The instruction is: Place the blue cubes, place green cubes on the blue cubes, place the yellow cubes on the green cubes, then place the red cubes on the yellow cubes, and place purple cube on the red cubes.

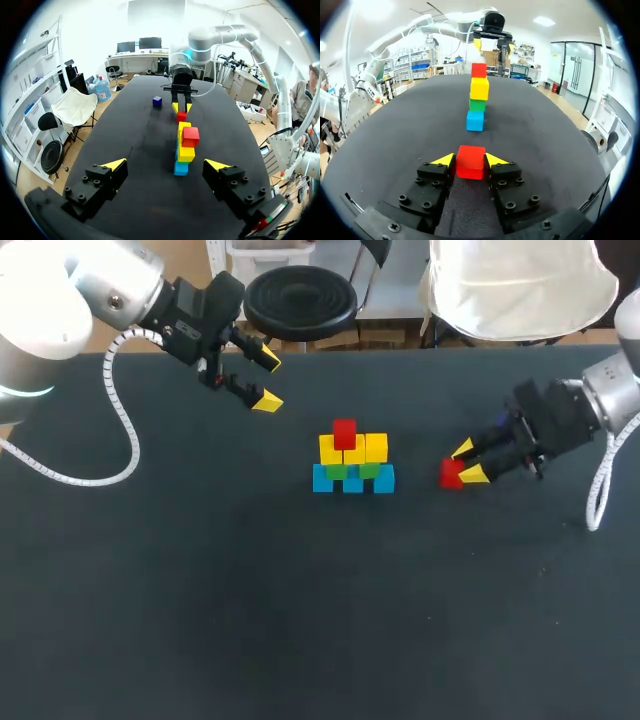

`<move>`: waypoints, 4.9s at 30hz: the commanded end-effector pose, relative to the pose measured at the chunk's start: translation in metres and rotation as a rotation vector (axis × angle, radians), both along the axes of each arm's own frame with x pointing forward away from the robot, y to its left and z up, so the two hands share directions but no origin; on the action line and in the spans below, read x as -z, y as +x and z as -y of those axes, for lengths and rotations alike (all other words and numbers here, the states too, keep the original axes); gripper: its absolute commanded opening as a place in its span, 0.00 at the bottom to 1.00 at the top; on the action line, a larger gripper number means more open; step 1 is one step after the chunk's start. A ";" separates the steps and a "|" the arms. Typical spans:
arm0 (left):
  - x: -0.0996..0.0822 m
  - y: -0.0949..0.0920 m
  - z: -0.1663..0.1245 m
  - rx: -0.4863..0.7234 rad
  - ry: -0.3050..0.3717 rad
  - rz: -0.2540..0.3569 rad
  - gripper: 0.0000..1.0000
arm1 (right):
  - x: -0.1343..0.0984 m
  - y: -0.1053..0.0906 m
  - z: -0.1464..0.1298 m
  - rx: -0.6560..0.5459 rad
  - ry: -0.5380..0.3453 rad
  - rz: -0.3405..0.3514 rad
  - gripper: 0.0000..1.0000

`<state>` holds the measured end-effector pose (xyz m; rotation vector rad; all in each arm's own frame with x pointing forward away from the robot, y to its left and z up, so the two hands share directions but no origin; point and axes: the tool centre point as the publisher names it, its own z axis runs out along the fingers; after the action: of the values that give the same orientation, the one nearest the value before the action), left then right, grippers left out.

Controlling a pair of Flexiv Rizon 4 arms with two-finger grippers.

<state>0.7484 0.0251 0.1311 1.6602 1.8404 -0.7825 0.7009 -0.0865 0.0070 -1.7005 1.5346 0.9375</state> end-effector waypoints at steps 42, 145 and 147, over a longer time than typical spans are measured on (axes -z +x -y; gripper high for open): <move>0.000 0.001 0.000 0.002 0.001 -0.001 1.00 | -0.100 -0.016 -0.024 0.053 -0.079 0.038 0.00; 0.000 0.001 0.000 0.002 0.001 -0.001 1.00 | -0.102 -0.010 -0.109 -0.076 0.005 -0.113 0.00; 0.000 0.001 0.000 0.002 0.001 -0.001 1.00 | -0.102 -0.010 -0.109 -0.076 0.005 -0.113 0.00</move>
<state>0.7484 0.0252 0.1311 1.6601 1.8405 -0.7825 0.6915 0.0231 0.1086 -1.7387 1.5466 1.0944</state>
